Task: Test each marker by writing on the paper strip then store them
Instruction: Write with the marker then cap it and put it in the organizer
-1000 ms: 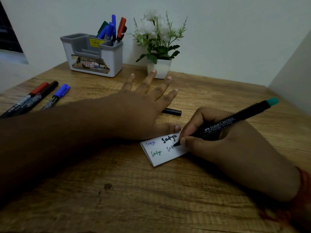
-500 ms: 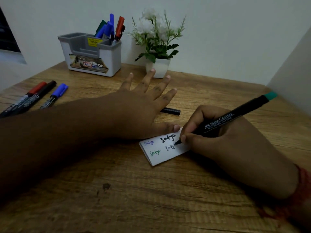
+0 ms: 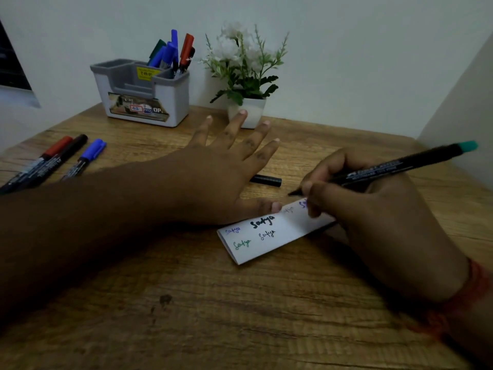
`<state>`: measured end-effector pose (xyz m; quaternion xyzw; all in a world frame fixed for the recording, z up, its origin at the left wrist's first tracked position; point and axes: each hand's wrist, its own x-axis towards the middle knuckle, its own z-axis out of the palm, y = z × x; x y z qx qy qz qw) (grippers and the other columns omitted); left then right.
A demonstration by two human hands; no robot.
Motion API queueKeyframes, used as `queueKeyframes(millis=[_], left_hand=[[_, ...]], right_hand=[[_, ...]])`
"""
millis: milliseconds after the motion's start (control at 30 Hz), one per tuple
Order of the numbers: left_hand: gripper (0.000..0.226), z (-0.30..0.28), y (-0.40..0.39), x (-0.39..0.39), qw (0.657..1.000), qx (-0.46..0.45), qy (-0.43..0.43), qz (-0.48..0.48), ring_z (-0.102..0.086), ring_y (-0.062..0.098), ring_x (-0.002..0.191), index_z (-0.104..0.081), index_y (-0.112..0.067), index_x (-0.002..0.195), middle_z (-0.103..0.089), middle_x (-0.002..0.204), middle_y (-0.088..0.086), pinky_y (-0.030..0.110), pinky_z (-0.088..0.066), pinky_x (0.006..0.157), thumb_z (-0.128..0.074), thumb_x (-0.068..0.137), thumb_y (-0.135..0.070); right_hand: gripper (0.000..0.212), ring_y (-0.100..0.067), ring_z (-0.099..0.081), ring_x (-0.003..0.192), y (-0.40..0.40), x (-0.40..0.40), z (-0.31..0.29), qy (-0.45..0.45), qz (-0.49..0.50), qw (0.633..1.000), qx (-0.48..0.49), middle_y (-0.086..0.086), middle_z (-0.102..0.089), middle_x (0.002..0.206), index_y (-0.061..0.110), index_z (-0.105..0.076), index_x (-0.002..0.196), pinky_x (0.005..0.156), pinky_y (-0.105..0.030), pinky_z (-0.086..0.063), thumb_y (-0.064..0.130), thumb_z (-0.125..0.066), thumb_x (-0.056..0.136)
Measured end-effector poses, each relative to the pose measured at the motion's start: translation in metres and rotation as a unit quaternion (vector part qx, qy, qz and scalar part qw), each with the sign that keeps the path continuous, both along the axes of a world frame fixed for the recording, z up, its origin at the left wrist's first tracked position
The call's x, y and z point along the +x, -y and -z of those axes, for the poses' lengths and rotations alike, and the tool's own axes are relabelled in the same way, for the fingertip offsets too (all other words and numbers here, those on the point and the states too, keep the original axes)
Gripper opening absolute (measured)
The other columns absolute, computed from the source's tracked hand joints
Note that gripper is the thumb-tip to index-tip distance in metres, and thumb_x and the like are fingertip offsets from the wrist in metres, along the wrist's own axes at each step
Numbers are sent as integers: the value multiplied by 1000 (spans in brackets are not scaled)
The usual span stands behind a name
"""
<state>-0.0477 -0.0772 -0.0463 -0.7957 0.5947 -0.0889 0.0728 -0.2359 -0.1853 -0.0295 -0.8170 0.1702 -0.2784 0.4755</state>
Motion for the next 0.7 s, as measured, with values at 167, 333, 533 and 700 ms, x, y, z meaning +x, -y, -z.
queueKeyframes(millis=[167, 333, 533, 700], left_hand=[[85, -2, 3, 1, 998, -64, -14, 17, 36, 20, 140, 26, -35, 147, 33, 155, -9, 61, 7, 114, 4, 79, -81], [87, -6, 3, 4, 997, -61, -39, -8, 34, 18, 141, 20, -36, 148, 27, 157, -11, 59, 7, 116, 6, 74, -79], [84, 0, 7, 9, 996, -61, -60, -16, 31, 15, 142, 14, -40, 149, 20, 159, -13, 55, 9, 117, -1, 75, -78], [67, 2, 11, 8, 993, -88, -83, 15, 7, 11, 148, -19, -44, 149, -9, 161, -16, 54, 3, 118, -21, 86, -68]], right_hand=[[7, -21, -67, 72, 28, 6, -9, 114, 7, 993, 41, -6, -69, 77, 9, -66, 83, 71, -34, -53, 13, -71, 80], [9, -20, -72, 80, 58, 15, -21, 76, 12, 996, -36, -9, -72, 87, 4, -65, 94, 80, -36, -59, 4, -70, 86], [13, -7, -70, 97, 67, 11, -5, 24, -35, 991, -126, 8, -74, 101, 21, -71, 99, 85, -29, -58, 12, -70, 89], [18, -9, -69, 101, 66, 8, -2, 13, -58, 986, -154, 11, -73, 104, 34, -72, 98, 88, -42, -57, 18, -69, 90]])
